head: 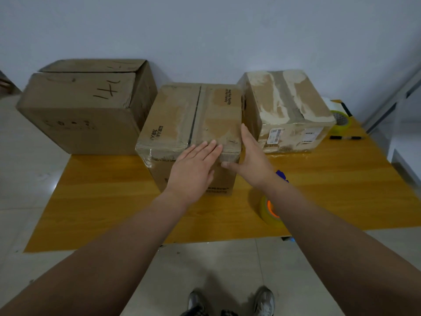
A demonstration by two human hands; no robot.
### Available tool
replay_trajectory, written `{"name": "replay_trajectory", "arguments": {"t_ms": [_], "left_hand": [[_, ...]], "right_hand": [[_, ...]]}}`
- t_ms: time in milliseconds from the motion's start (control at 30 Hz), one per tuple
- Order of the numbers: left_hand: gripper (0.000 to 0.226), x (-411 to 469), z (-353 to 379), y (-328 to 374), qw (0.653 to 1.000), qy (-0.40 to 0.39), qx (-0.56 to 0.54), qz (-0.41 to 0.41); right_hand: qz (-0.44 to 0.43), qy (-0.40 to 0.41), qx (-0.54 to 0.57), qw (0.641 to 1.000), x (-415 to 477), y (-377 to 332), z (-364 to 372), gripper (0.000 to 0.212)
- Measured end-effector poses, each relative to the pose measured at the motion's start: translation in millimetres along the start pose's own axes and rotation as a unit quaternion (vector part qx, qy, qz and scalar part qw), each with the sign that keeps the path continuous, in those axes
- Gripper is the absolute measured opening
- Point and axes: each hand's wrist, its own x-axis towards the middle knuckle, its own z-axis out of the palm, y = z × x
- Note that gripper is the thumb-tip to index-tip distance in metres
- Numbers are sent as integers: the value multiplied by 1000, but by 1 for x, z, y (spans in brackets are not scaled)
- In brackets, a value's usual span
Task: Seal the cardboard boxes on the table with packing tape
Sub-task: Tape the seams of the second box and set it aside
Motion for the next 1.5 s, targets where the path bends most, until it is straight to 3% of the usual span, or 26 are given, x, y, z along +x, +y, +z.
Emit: {"name": "replay_trajectory", "arguments": {"t_ms": [233,333,467,633,700,767,833,900,1033,1133,1233,1367,1500], "left_hand": [[51,5,-1,-10,999,2,-25,26],[48,6,-8,-34,996,-9,-11,85],[54,-15,-14,-89,1000,-8,7,13],[54,-27,-13,-126,999,-18,-15,36],[54,-25,-14,-132,998,-16,-24,52],[35,-25,-18,-138,996,-25,-19,84],[63,-24,-24,-145,989,-81,7,127],[80,-22,-27,-152,984,-64,25,163],[53,-7,-32,-149,982,3,-190,17],[47,4,-23,-150,972,-64,-228,-6],[57,0,-12,-162,970,-93,-222,23],[81,-4,-3,-169,984,-54,-154,67],[80,-3,0,-174,991,-49,-58,106]], "right_hand": [[-187,-12,-149,971,-3,5,-2,62],[-256,-4,-241,936,6,5,-5,62],[-297,15,-310,903,13,14,-20,60],[-240,-66,-364,897,16,11,-30,64],[-200,-104,-376,899,12,6,-32,84],[-159,-135,-394,895,2,3,-35,107],[-158,-109,-391,900,-5,-9,-34,101],[-167,-68,-366,913,-6,-38,-24,87],[-179,-80,-314,929,10,-107,34,65],[-117,-104,-305,940,25,-123,73,58],[-117,-74,-386,912,29,-111,92,64],[-166,-13,-428,888,28,-98,100,67],[-184,-22,-482,856,30,-95,103,70]]}}
